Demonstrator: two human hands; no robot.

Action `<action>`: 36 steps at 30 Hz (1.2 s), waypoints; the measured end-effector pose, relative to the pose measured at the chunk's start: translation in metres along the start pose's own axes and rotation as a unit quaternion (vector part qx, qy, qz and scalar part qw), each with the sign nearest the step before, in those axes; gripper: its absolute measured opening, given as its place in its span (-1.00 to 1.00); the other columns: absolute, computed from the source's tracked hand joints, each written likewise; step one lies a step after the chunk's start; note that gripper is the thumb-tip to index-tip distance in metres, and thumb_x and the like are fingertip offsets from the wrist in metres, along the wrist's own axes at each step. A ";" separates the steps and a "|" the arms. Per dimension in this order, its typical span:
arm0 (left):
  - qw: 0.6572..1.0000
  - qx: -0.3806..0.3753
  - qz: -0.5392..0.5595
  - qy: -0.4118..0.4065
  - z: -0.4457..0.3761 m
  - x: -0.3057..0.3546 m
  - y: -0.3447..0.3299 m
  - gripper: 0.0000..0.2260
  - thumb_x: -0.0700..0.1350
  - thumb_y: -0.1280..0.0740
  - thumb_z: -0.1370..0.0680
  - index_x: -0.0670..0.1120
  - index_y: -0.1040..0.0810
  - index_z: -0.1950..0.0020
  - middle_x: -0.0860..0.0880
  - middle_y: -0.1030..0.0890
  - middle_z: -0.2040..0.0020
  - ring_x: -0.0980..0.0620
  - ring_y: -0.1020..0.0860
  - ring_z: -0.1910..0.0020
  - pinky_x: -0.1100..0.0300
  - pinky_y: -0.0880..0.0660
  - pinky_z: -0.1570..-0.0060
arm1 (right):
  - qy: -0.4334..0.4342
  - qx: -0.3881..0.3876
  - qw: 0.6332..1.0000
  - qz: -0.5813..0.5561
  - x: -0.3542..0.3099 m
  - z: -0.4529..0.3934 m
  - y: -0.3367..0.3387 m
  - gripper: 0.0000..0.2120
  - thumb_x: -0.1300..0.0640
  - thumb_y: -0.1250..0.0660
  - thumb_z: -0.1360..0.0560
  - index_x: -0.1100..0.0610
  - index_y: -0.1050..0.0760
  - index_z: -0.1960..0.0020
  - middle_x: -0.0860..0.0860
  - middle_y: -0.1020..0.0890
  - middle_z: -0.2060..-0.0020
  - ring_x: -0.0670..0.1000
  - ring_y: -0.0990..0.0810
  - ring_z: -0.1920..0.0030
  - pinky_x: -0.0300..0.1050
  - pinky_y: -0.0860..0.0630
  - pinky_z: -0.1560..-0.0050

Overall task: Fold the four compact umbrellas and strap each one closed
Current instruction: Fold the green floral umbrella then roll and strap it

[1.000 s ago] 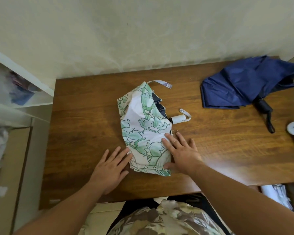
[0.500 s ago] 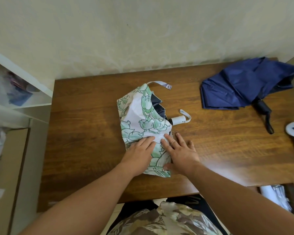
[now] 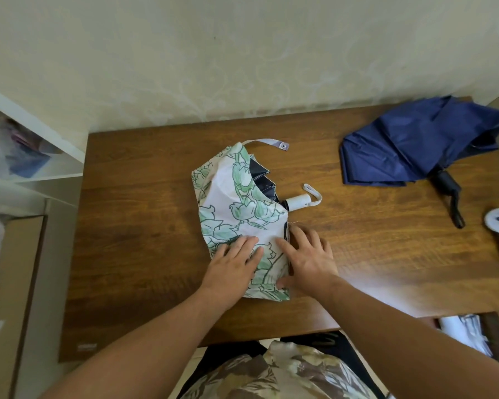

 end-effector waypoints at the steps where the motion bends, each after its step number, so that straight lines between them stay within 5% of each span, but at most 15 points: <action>1: 1.000 0.003 0.000 0.012 0.000 0.000 0.002 -0.46 0.08 -0.22 -0.70 0.05 -0.16 -0.65 -0.08 -0.14 -0.64 -0.16 -0.18 -0.58 -0.14 -0.25 -0.48 | 0.001 -0.004 1.000 0.001 0.000 -0.001 0.001 0.04 -0.43 -0.50 -0.32 -0.28 0.02 -0.59 0.00 0.02 -0.58 0.21 0.02 -0.58 0.39 -0.12 -0.54; 5: 0.999 0.010 0.013 0.031 0.002 -0.002 0.002 -0.45 0.11 -0.29 -0.67 0.10 -0.17 -0.61 -0.08 -0.23 -0.54 -0.15 -0.28 -0.46 -0.11 -0.32 -0.43 | 0.005 -0.007 1.000 0.014 0.000 0.002 0.002 0.02 -0.43 -0.46 -0.36 -0.29 0.08 -0.60 -0.01 0.06 -0.60 0.23 0.04 -0.59 0.40 -0.12 -0.54; 15: 0.999 0.012 0.019 0.036 0.007 -0.005 -0.002 -0.47 0.13 -0.18 -0.72 0.26 -0.02 -0.63 -0.05 -0.06 -0.64 -0.17 -0.08 -0.59 -0.15 -0.09 -0.59 | -0.009 -0.040 0.999 0.034 -0.004 -0.003 0.007 0.04 -0.47 -0.45 -0.33 -0.28 0.09 -0.58 -0.01 0.11 -0.65 0.26 -0.01 -0.58 0.41 -0.22 -0.47; 17: 0.999 0.006 0.016 0.039 0.011 -0.005 -0.005 -0.46 0.15 -0.11 -0.74 0.28 0.07 -0.66 -0.04 0.04 -0.68 -0.17 0.01 -0.63 -0.16 0.03 -0.61 | -0.042 -0.047 0.998 0.011 -0.008 -0.003 0.014 -0.10 -0.45 -0.42 -0.37 -0.24 -0.08 -0.56 0.01 -0.04 -0.64 0.26 -0.11 -0.54 0.34 -0.27 -0.45; 19: 0.999 0.005 0.013 0.043 0.012 -0.005 -0.007 -0.45 0.17 -0.06 -0.75 0.29 0.14 -0.67 -0.02 0.12 -0.69 -0.16 0.08 -0.65 -0.16 0.12 -0.61 | -0.058 0.043 0.997 -0.014 -0.013 0.000 0.028 -0.39 -0.36 -0.38 -0.48 -0.11 -0.38 -0.42 0.05 -0.33 -0.47 0.21 -0.28 -0.41 0.22 -0.39 -0.32; 22: 0.999 0.013 0.007 0.040 0.011 -0.007 -0.013 -0.42 0.19 -0.11 -0.72 0.27 0.09 -0.68 -0.01 0.07 -0.70 -0.14 0.02 -0.64 -0.16 0.07 -0.61 | 0.042 0.111 0.993 -0.012 -0.032 0.005 0.031 -0.61 -0.16 -0.33 -0.58 -0.01 -0.49 -0.34 0.02 -0.38 -0.35 0.14 -0.35 -0.37 0.13 -0.41 -0.25; 24: 0.999 0.021 0.006 0.034 0.013 -0.010 -0.018 -0.38 0.21 -0.15 -0.70 0.19 0.01 -0.71 -0.01 0.00 -0.71 -0.13 -0.06 -0.65 -0.16 -0.01 -0.61 | 0.081 0.044 0.996 -0.008 -0.039 0.003 0.016 -0.40 -0.17 -0.36 -0.58 0.00 -0.30 -0.54 0.01 -0.20 -0.53 0.16 -0.20 -0.54 0.20 -0.34 -0.42; 27: 0.999 0.032 -0.003 0.036 0.027 -0.021 -0.034 -0.35 0.26 -0.09 -0.70 0.04 -0.03 -0.73 0.00 0.01 -0.74 -0.09 -0.01 -0.70 -0.20 -0.11 -0.62 | 0.010 -0.029 1.000 0.008 -0.020 -0.005 0.001 0.02 -0.39 -0.35 -0.49 -0.07 0.17 -0.68 -0.12 0.19 -0.65 0.22 0.13 -0.64 0.41 -0.02 -0.58; 34: 0.998 -0.011 0.032 0.058 0.069 -0.050 -0.056 -0.39 0.38 0.08 -0.70 0.23 0.09 -0.72 0.09 0.11 -0.74 -0.08 0.10 -0.71 -0.21 0.04 -0.59 | 0.004 -0.070 0.996 0.056 -0.007 -0.004 -0.015 -0.04 -0.51 -0.04 -0.55 -0.12 0.50 -0.61 -0.21 0.51 -0.55 0.19 0.39 -0.63 0.52 0.22 -0.54; 36: 0.997 -0.010 0.055 0.050 0.069 -0.054 -0.046 -0.45 0.34 0.08 -0.71 0.26 -0.02 -0.71 0.14 0.08 -0.73 -0.04 0.09 -0.71 -0.15 0.05 -0.60 | 0.002 -0.076 0.996 0.055 -0.007 -0.003 -0.017 -0.05 -0.50 -0.01 -0.56 -0.11 0.51 -0.60 -0.20 0.54 -0.53 0.19 0.42 -0.62 0.52 0.22 -0.54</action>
Point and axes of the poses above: each hand's wrist, its own z-axis away from the middle knuckle, its own y-axis out of the back of the hand, x = y × z, the point moved 4 cm from there along -z, towards the middle knuckle
